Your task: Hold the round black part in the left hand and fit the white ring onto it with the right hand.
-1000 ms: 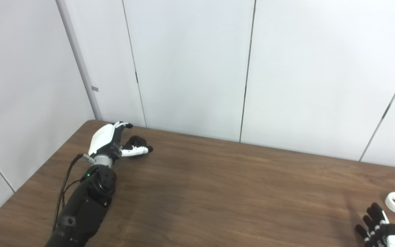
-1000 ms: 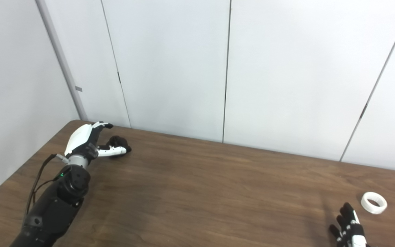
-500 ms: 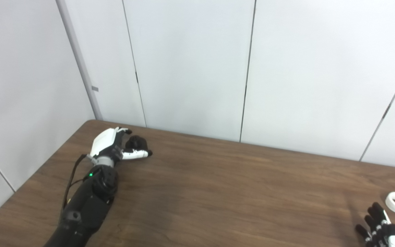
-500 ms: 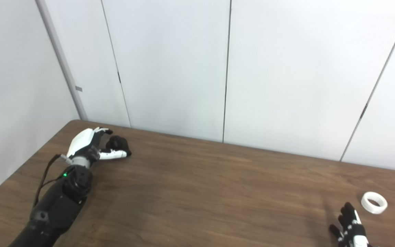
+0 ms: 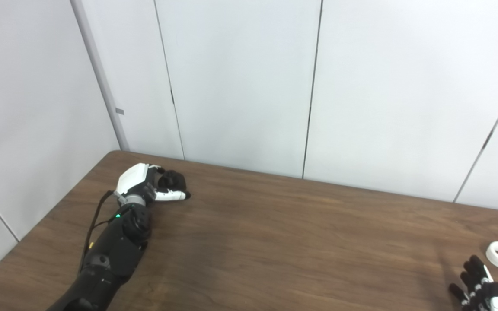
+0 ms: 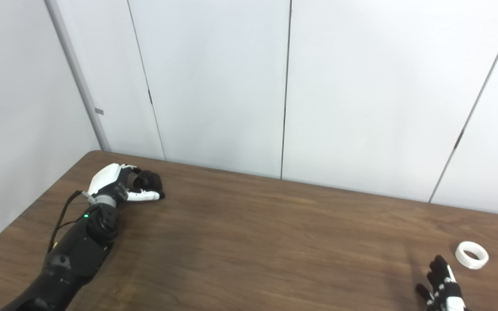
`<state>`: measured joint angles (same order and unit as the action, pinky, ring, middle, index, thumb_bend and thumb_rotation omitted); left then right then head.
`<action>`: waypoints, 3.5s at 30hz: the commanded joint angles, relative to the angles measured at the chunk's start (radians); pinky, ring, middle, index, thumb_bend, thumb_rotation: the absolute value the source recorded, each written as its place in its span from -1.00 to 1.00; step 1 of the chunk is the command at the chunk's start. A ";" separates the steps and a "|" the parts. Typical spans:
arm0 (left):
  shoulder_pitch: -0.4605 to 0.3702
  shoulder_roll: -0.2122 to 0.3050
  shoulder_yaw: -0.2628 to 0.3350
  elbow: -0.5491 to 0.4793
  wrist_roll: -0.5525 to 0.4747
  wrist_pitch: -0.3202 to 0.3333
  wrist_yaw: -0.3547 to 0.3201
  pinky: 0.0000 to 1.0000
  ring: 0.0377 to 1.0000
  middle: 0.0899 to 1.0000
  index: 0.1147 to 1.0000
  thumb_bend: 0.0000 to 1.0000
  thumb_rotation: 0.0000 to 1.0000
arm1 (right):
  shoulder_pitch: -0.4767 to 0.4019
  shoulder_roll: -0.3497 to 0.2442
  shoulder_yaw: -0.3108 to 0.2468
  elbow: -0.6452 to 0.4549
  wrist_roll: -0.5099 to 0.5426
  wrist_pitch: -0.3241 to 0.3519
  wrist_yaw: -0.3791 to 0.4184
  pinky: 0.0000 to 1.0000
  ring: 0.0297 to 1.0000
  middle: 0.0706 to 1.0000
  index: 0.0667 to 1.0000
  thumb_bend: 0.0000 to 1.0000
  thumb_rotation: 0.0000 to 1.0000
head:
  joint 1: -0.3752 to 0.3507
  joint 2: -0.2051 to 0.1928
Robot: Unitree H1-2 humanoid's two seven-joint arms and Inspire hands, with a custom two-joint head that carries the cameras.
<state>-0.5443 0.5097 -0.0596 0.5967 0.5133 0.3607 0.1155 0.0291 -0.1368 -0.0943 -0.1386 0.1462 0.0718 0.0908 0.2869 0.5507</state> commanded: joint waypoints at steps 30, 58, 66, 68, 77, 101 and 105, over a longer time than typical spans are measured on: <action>-0.083 0.031 0.012 0.050 -0.036 -0.051 0.071 1.00 1.00 0.88 0.59 0.95 -0.17 | 0.014 -0.017 -0.012 -0.037 -0.004 0.019 -0.007 1.00 1.00 0.99 0.96 0.00 1.00 | -0.005 0.006; -0.094 0.028 0.010 0.083 -0.056 -0.083 0.078 0.95 0.94 0.75 0.40 0.90 -0.29 | 0.018 -0.017 -0.013 -0.040 0.003 0.015 -0.004 1.00 1.00 1.00 0.96 0.02 1.00 | -0.016 0.011; -0.098 0.025 0.006 0.088 -0.057 -0.080 0.071 0.94 0.94 0.76 0.43 0.86 -0.30 | 0.023 -0.019 -0.013 -0.045 0.001 0.019 -0.004 1.00 1.00 1.00 0.97 0.04 1.00 | -0.016 0.011; -0.098 0.024 0.005 0.091 -0.057 -0.086 0.075 0.94 0.94 0.76 0.43 0.85 -0.30 | 0.022 -0.018 -0.014 -0.044 0.005 0.018 -0.004 1.00 1.00 1.00 0.97 0.04 1.00 | -0.016 0.011; -0.097 0.021 0.001 0.088 -0.066 -0.093 0.092 0.82 0.89 0.69 0.29 0.80 -0.40 | 0.025 -0.019 -0.016 -0.051 0.010 0.026 -0.002 1.00 1.00 1.00 0.98 0.02 1.00 | -0.015 0.020; -0.026 0.020 0.028 0.008 -0.074 -0.150 0.145 0.49 0.65 0.49 -0.17 0.04 -0.91 | 0.024 -0.026 -0.008 -0.057 0.001 0.034 -0.001 1.00 1.00 1.00 0.97 0.01 1.00 | -0.008 0.029; -0.002 0.019 0.033 -0.045 -0.073 -0.141 0.142 0.49 0.65 0.49 -0.17 0.04 -0.90 | 0.022 -0.022 -0.006 -0.060 -0.003 0.041 -0.005 1.00 1.00 1.00 0.97 0.05 1.00 | -0.013 0.031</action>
<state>-0.5146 0.4995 -0.0399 0.5930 0.4280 0.2266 0.2315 0.0486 -0.1523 -0.0981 -0.1752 0.1493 0.1084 0.0878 0.2761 0.5798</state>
